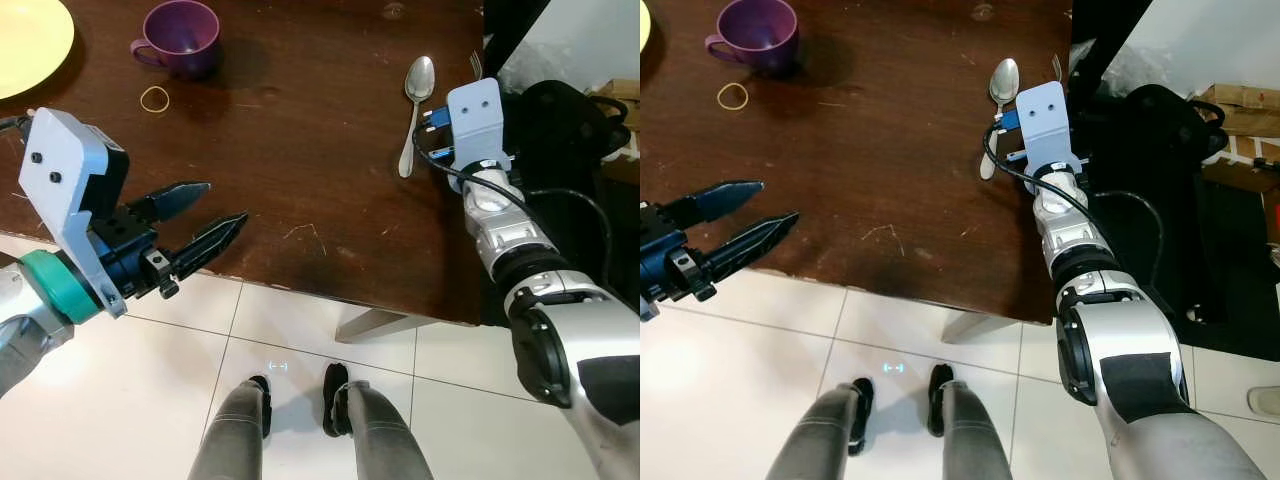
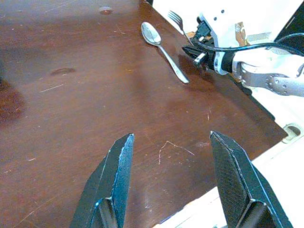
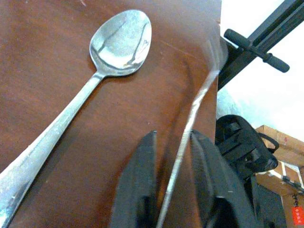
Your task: Setting the table
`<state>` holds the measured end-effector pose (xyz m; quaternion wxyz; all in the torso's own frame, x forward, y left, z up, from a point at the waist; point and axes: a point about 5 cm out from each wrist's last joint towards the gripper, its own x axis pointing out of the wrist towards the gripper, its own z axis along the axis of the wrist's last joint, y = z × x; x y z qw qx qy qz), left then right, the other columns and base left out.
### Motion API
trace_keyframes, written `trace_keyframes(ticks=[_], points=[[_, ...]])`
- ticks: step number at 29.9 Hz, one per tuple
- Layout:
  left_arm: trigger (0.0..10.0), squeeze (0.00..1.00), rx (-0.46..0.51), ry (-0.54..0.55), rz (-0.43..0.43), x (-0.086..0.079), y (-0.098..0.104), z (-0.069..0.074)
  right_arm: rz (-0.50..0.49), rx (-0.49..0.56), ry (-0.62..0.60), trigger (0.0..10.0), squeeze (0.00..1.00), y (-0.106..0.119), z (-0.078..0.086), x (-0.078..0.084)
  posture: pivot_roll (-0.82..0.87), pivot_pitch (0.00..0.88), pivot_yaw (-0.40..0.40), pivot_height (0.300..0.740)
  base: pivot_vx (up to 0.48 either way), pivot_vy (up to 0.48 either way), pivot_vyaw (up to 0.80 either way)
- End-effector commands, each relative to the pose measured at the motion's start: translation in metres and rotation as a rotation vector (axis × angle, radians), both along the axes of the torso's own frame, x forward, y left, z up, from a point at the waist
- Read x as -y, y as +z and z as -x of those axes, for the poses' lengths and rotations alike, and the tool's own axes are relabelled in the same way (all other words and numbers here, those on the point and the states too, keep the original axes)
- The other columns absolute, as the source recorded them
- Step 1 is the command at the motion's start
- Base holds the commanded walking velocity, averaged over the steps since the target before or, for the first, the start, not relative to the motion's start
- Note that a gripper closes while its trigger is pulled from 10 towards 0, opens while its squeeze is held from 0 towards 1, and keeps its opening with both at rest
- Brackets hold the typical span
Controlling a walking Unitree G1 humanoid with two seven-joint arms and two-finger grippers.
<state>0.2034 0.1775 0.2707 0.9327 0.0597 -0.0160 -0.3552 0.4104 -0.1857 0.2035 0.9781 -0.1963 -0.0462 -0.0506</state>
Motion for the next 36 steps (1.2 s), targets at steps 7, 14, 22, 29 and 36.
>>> trace_keyframes(ticks=[7,14,22,29,36], points=[[10.0,0.0,-0.015,-0.009,-0.003,0.003,-0.002,0.004,0.001,-0.048,-0.011,10.0,1.0,-0.012,0.002,0.002,0.42,0.309,-0.002,0.74,0.0,0.0,0.0],[10.0,0.0,-0.018,-0.016,0.011,0.005,-0.003,0.001,-0.01,-0.022,-0.019,10.0,0.0,-0.005,0.001,0.008,0.4,0.287,-0.01,0.74,0.0,0.0,0.0],[10.0,0.0,-0.012,-0.031,0.042,0.012,-0.005,-0.006,-0.056,0.067,-0.03,10.0,0.0,0.017,0.0,0.019,0.35,0.254,-0.017,0.74,0.0,0.0,0.0],[10.0,0.0,0.006,0.02,0.057,0.018,-0.014,-0.026,-0.179,0.198,0.062,10.0,0.0,0.032,0.003,0.011,0.27,0.18,-0.02,0.74,0.0,0.0,0.0],[10.0,0.0,0.043,0.243,0.033,0.016,-0.03,-0.07,-0.349,0.266,0.195,10.0,0.0,0.004,0.034,-0.023,0.18,0.089,-0.006,0.74,0.0,0.0,0.0]])
